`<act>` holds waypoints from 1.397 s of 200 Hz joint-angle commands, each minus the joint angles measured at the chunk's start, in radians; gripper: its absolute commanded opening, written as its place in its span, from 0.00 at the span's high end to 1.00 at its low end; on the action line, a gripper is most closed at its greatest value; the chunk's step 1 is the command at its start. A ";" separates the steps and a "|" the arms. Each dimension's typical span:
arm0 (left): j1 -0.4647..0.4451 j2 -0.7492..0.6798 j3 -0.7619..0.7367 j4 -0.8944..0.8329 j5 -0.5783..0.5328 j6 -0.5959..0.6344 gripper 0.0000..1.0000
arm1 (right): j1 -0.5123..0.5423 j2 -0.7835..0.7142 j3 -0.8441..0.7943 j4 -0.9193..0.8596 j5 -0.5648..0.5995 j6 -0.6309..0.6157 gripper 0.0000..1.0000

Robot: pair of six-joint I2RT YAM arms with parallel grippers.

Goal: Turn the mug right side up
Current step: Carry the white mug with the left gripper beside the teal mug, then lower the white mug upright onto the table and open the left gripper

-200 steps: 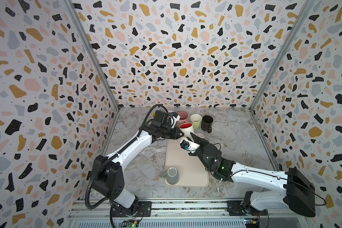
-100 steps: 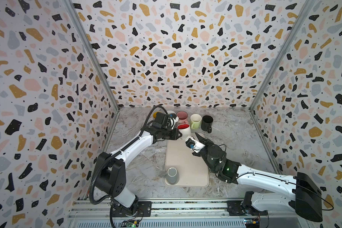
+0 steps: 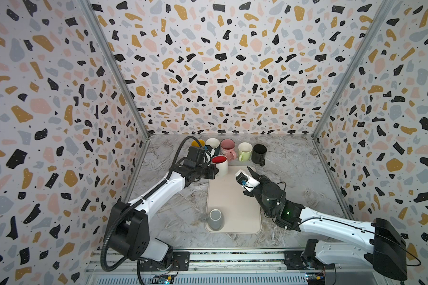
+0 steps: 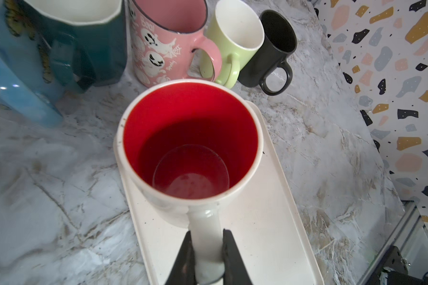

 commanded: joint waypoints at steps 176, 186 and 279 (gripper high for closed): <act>0.057 -0.216 -0.355 0.390 -0.377 -0.084 1.00 | -0.035 -0.027 -0.002 0.000 -0.002 0.035 0.68; 0.056 -0.216 -0.371 0.408 -0.385 -0.086 1.00 | -0.038 -0.031 -0.003 -0.001 0.000 0.036 0.68; 0.056 -0.165 -0.443 0.552 -0.417 -0.085 1.00 | -0.050 -0.035 -0.008 -0.005 -0.004 0.045 0.68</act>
